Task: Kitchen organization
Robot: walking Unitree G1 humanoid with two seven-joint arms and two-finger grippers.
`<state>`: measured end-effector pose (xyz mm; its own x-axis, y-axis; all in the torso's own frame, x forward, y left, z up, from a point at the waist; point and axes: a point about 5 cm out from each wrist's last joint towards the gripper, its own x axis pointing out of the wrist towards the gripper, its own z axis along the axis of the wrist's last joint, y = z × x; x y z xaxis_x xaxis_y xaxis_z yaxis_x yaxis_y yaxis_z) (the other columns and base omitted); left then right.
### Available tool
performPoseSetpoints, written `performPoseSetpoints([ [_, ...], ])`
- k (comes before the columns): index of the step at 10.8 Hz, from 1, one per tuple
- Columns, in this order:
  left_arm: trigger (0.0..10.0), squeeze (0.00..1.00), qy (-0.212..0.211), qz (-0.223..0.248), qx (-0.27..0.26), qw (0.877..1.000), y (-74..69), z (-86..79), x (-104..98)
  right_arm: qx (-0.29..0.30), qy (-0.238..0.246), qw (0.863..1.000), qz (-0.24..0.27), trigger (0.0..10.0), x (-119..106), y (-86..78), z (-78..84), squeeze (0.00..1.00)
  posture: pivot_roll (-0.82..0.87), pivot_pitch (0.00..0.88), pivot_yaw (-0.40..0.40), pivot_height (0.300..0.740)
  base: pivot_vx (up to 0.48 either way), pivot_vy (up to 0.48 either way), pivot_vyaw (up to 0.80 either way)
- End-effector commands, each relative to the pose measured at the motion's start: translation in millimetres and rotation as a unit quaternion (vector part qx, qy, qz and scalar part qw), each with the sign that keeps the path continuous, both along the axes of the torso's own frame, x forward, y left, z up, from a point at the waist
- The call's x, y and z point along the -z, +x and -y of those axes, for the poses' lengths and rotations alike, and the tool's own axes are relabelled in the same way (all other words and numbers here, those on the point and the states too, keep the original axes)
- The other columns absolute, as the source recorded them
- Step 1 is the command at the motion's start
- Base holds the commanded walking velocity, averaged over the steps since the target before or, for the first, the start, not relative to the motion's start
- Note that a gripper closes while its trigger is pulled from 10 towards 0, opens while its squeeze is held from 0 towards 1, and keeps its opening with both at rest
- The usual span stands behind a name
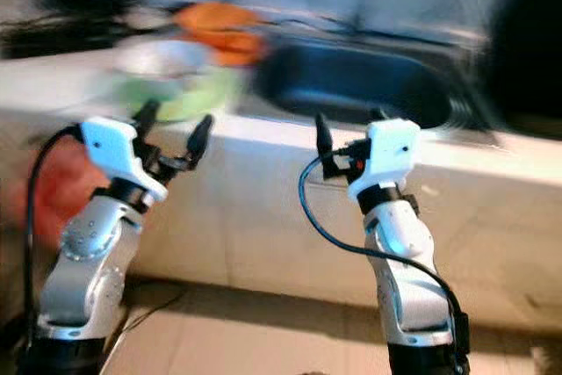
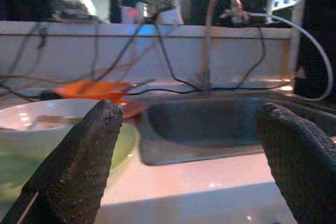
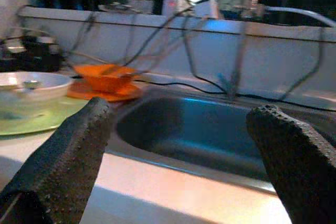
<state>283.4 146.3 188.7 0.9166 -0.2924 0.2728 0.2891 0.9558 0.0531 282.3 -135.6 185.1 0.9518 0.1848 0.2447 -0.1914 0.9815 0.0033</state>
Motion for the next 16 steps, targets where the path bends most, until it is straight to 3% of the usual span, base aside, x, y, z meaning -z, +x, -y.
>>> performPoseSetpoints([
  [1, 10.0, 0.0, 0.0, -0.006, -0.001, 1.0, -0.5, -0.3, 0.7, 0.002, -0.003, 1.0, 0.004, 10.0, -3.3, -1.1, 1.2, 0.0, 0.03, 0.011, -0.049, 0.74, 0.0, 0.0, 0.0],
  [10, 10.0, 0.0, -0.001, 0.025, 0.019, 0.999, -0.6, 8.7, -18.2, -0.003, -0.01, 1.0, 0.011, 10.0, -5.4, -2.2, 0.3, 0.0, 0.03, 0.015, -0.054, 0.74, 0.463, 0.0, 0.0],
  [13, 10.0, 0.0, 0.005, 0.043, 0.01, 0.999, -2.4, 7.2, -22.8, -0.006, -0.01, 1.0, 0.011, 10.0, -4.8, -1.8, -1.7, 0.0, 0.03, 0.012, -0.053, 0.74, 0.0, 0.0, 0.0],
  [14, 10.0, 0.0, 0.029, 0.078, -0.019, 0.996, -4.9, 1.3, -31.8, -0.006, -0.01, 1.0, 0.01, 10.0, -4.2, -2.2, -1.9, 0.0, 0.04, 0.012, -0.055, 0.74, 0.0, 0.0, 0.0],
  [16, 10.0, 0.0, 0.038, 0.096, -0.025, 0.994, -8.7, -1.6, -36.5, -0.007, -0.009, 1.0, 0.01, 10.0, -3.9, -2.2, -2.1, 0.0, 0.04, 0.013, -0.056, 0.74, 0.0, 0.0, 0.0],
])
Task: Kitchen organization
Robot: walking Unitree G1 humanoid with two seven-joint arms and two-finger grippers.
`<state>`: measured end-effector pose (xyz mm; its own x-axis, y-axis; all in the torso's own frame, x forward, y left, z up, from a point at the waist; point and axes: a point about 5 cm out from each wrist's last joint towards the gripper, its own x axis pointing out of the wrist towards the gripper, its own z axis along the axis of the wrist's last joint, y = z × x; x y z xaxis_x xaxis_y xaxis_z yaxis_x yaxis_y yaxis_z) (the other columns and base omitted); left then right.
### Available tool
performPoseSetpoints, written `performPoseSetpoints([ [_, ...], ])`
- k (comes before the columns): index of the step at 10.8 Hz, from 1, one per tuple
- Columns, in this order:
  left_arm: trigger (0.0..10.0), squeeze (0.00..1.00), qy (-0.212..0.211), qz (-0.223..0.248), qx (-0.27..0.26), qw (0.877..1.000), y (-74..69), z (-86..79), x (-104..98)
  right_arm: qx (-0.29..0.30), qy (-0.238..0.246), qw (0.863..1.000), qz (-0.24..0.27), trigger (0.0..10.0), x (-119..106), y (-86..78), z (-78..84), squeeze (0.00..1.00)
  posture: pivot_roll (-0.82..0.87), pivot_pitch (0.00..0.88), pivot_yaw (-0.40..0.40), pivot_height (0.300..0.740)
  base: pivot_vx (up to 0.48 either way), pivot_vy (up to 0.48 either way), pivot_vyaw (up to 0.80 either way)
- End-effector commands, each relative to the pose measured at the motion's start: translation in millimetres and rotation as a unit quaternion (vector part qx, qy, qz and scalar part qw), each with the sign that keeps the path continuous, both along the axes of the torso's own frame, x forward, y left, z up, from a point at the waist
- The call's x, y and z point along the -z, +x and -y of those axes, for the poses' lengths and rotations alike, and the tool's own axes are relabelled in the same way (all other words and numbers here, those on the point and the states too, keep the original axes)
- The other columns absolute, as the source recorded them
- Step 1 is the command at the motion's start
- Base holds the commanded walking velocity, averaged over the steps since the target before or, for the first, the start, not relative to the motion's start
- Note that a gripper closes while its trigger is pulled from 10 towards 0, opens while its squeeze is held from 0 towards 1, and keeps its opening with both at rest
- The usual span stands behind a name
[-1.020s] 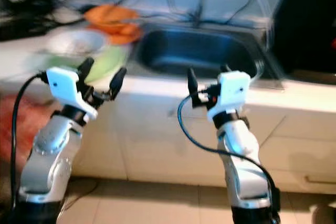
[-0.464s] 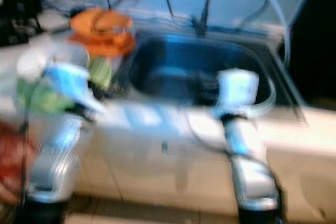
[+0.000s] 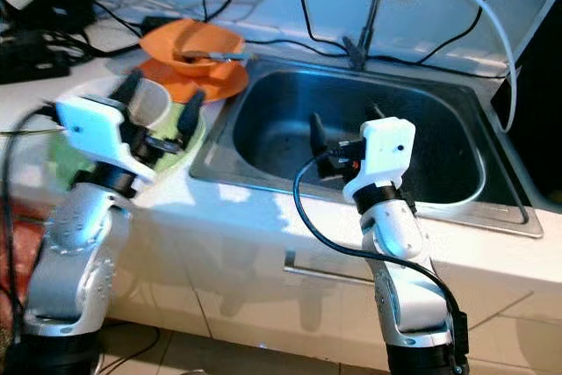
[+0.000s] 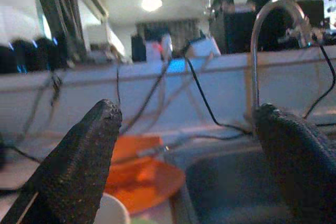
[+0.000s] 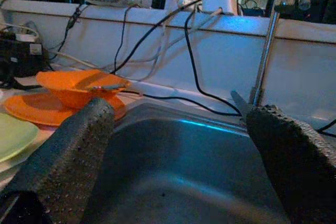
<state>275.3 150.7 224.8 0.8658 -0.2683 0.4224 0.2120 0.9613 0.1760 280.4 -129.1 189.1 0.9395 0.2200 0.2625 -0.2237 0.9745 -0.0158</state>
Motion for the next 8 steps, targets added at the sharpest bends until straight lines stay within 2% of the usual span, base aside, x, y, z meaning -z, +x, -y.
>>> performPoseSetpoints([
  [1, 10.0, 0.0, 0.006, 0.007, -0.006, 1.0, -2.9, -1.1, -0.6, 0.008, -0.001, 1.0, -0.001, 10.0, 0.3, 0.0, 3.9, 0.0, 0.05, 0.013, -0.057, 0.74, 0.0, 0.0, 0.0],
  [3, 10.0, 0.0, 0.022, 0.031, -0.036, 0.999, -7.0, -9.5, -6.5, 0.007, -0.001, 1.0, -0.002, 10.0, 0.4, 1.0, 3.7, 0.0, 0.05, 0.015, -0.057, 0.74, 0.0, 0.0, 0.0],
  [4, 10.0, 0.0, 0.025, 0.025, -0.05, 0.998, -10.9, -17.3, -4.0, 0.001, 0.001, 1.0, -0.007, 10.0, 1.9, 0.8, 2.5, 0.0, 0.06, 0.017, -0.059, 0.74, 0.0, 0.0, 0.0],
  [5, 10.0, 0.0, 0.015, -0.004, -0.063, 0.998, -12.2, -24.6, 7.3, -0.016, 0.005, 1.0, -0.02, 10.0, 3.9, 1.1, -0.8, 0.0, 0.06, 0.019, -0.061, 0.74, 0.0, 0.0, 0.0],
  [6, 10.0, 0.0, 0.011, -0.013, -0.072, 0.997, -12.6, -28.3, 11.9, -0.036, 0.009, 0.999, -0.028, 10.0, 4.5, 0.7, -3.9, 0.0, 0.06, 0.019, -0.061, 0.74, 0.0, 0.0, 0.0],
  [8, 10.0, 0.0, 0.02, 0.001, -0.074, 0.997, -17.2, -29.6, 7.0, -0.1, 0.013, 0.993, -0.062, 10.0, 6.9, -4.0, -10.4, 0.0, 0.07, 0.022, -0.068, 0.74, 0.0, 0.0, 0.0],
])
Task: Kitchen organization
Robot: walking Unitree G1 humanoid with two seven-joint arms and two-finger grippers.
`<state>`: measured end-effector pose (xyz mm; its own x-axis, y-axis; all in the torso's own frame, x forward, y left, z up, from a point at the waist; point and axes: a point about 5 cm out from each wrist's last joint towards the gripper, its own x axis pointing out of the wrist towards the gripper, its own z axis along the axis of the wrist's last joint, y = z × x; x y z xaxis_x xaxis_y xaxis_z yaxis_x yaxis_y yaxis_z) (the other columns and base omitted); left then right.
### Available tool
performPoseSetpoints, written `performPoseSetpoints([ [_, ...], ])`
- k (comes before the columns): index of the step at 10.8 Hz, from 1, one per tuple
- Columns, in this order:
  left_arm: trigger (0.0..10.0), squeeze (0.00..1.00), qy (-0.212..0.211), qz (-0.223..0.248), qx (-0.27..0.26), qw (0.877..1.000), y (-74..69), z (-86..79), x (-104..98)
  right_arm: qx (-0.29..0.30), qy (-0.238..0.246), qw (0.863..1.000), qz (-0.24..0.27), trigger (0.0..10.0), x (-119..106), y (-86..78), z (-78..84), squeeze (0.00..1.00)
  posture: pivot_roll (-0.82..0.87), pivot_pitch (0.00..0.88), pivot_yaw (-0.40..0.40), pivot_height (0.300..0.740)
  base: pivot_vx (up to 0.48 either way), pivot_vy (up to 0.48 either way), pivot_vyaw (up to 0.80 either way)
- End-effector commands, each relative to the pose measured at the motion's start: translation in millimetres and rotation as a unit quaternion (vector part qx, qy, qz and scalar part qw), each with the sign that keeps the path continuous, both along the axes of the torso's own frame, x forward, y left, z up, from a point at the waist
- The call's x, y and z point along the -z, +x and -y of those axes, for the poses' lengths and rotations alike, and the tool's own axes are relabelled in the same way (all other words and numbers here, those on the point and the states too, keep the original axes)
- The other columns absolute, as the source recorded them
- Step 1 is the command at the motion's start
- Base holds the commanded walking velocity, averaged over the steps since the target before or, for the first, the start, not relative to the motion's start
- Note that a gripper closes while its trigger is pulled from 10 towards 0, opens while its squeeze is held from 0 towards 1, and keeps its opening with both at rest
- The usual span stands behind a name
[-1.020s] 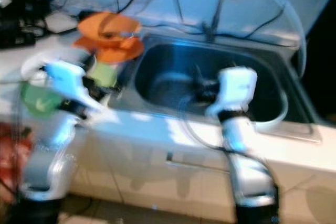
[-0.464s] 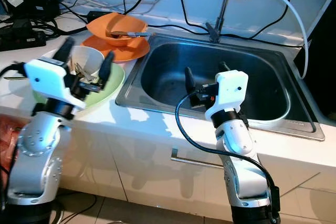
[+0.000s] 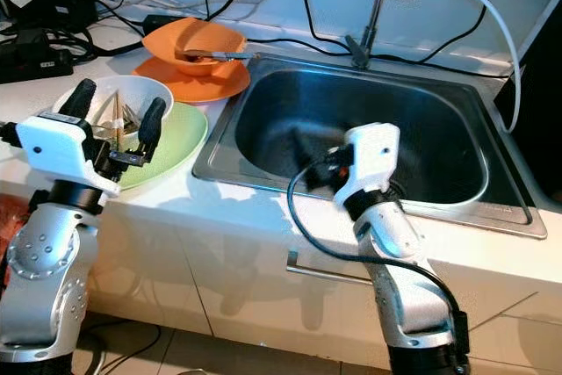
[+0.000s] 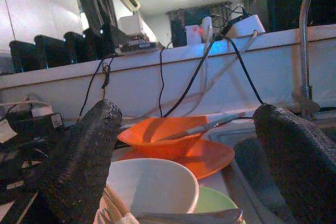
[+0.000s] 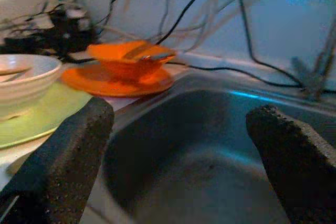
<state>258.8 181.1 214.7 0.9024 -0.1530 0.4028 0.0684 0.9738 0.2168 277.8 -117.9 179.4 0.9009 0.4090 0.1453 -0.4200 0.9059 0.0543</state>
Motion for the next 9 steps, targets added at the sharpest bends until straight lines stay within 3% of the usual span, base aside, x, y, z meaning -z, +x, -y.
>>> performPoseSetpoints([
  [1, 10.0, 0.0, 0.006, 0.01, 0.003, 1.0, -6.1, -0.1, -4.6, -0.032, 0.001, 0.999, -0.007, 10.0, -2.3, -4.7, 1.4, 0.0, 0.07, 0.029, -0.077, 0.74, 0.0, 0.0, 0.0],
  [4, 10.0, 0.0, 0.011, 0.011, -0.004, 1.0, -13.1, -7.3, -8.1, -0.118, -0.018, 0.993, -0.015, 10.0, -6.2, -6.8, 5.5, 0.0, 0.09, 0.034, -0.082, 0.74, 0.0, 0.0, 0.0],
  [6, 10.0, 0.0, 0.01, 0.022, -0.005, 1.0, -13.4, -4.7, -15.5, -0.114, -0.016, 0.993, -0.002, 10.0, -11.2, -3.9, 6.8, 0.0, 0.09, 0.034, -0.081, 0.74, 0.0, 0.0, 0.0],
  [9, 10.0, 0.0, 0.013, 0.012, -0.004, 1.0, -15.7, -4.6, -13.4, -0.107, -0.012, 0.994, 0.0, 10.0, -12.1, -3.4, 8.3, 0.0, 0.09, 0.037, -0.075, 0.74, 0.0, 0.0, 0.75],
])
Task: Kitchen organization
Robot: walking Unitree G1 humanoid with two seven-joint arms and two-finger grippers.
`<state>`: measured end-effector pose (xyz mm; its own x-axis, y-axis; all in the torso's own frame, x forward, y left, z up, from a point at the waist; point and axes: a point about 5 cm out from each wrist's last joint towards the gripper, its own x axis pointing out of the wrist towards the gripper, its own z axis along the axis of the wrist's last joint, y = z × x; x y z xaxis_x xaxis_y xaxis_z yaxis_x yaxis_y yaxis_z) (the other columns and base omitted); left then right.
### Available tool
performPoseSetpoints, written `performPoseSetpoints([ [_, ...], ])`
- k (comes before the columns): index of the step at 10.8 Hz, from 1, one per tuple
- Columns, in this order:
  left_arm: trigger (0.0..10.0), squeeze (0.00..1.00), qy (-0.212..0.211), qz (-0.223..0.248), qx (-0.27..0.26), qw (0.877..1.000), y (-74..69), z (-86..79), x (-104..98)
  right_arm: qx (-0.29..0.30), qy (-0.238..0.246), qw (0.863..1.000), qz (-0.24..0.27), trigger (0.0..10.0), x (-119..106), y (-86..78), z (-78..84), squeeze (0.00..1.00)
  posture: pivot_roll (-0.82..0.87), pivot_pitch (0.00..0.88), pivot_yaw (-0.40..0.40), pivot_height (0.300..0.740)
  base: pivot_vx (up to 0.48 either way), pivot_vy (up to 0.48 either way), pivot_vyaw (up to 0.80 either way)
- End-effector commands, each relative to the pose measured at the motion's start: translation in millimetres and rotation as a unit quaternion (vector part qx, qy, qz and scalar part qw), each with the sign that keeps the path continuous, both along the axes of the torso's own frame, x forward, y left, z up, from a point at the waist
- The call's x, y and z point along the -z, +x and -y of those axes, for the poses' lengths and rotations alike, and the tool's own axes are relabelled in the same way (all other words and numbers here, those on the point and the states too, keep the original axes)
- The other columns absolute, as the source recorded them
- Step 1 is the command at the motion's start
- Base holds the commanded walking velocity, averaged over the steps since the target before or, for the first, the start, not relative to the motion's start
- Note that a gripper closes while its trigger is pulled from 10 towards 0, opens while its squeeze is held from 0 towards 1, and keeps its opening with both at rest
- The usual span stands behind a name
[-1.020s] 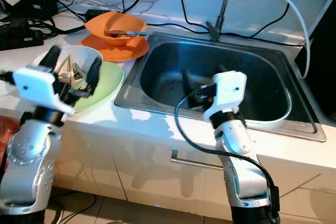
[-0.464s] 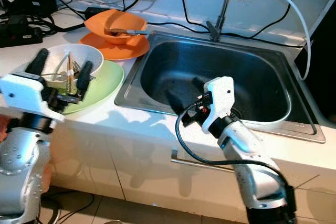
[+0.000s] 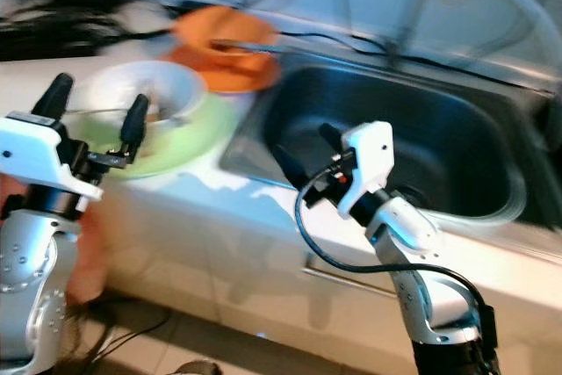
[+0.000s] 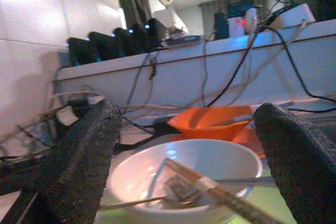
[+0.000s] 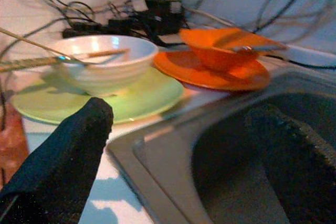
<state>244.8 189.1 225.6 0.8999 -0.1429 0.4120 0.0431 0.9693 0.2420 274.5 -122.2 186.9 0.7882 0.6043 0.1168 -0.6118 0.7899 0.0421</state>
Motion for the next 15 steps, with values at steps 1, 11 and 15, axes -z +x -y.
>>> performPoseSetpoints([
  [1, 10.0, 0.0, 0.002, 0.003, 0.009, 1.0, -0.9, 3.3, -3.0, 0.017, 0.007, 1.0, 0.008, 10.0, -3.9, 1.5, 5.3, 0.0, 0.1, 0.036, -0.072, 0.74, 0.0, 0.0, 0.0],
  [11, 10.0, 0.0, 0.035, -0.047, 0.081, 0.995, 8.5, 20.4, 35.8, 0.014, 0.006, 1.0, -0.012, 10.0, -0.5, 1.4, 2.0, 0.0, 0.09, 0.033, -0.062, 0.74, 0.0, 0.0, 0.0],
  [15, 10.0, 0.0, 0.102, -0.04, 0.06, 0.992, 4.5, 8.3, 49.8, 0.016, 0.006, 1.0, -0.012, 10.0, 1.1, -0.5, 1.6, 0.0, 0.08, 0.038, -0.06, 0.74, 0.0, 0.0, 0.0],
])
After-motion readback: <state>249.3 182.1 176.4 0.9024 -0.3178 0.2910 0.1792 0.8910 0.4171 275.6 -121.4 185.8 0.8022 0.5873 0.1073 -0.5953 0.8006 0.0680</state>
